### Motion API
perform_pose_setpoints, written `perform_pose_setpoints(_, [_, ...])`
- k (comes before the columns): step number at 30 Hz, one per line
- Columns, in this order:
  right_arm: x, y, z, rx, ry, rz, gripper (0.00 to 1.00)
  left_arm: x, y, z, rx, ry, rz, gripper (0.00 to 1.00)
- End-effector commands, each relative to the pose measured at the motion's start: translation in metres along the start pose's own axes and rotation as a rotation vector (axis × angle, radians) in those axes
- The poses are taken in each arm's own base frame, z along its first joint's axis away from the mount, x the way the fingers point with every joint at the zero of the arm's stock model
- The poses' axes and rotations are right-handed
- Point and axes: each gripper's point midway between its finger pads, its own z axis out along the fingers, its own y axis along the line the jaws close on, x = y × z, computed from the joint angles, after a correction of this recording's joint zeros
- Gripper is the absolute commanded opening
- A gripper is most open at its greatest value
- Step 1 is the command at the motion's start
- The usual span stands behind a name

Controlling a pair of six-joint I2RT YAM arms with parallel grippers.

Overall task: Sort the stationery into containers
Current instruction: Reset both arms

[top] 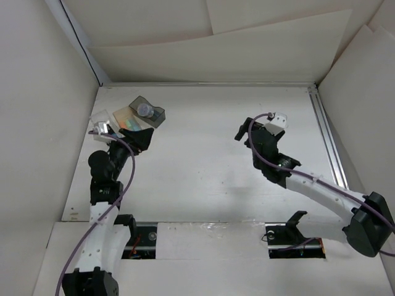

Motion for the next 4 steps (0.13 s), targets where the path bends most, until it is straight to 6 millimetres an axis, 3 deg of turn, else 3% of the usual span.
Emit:
perform_pose_setpoints(1, [-0.017,-0.002,0.000,0.069,-0.075,-0.009,1.00,0.013,-0.023,0.000,0.154,0.069,-0.032,1.00])
perform_pose_setpoints(4, [-0.023,-0.001,-0.009,0.075,-0.087,-0.012,1.00,0.025,-0.015,0.002,0.133,0.119,-0.006,1.00])
